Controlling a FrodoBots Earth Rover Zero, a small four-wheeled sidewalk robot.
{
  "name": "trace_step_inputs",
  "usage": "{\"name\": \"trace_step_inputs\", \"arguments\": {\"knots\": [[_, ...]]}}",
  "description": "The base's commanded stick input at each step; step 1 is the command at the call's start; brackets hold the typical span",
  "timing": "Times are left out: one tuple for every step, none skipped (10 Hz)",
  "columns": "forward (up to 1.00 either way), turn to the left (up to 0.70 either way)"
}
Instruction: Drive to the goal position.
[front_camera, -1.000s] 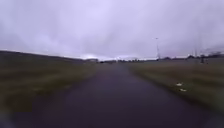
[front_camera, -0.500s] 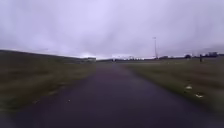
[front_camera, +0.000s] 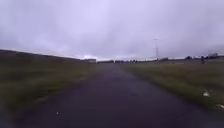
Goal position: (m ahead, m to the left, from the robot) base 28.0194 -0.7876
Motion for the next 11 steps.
{"name": "trace_step_inputs", "arguments": {"knots": [[1.00,0.00],[1.00,0.00],[1.00,0.00],[1.00,0.00],[1.00,0.00],[1.00,0.00],[1.00,0.00],[1.00,-0.04],[1.00,-0.13],[1.00,-0.30],[1.00,-0.16]]}}
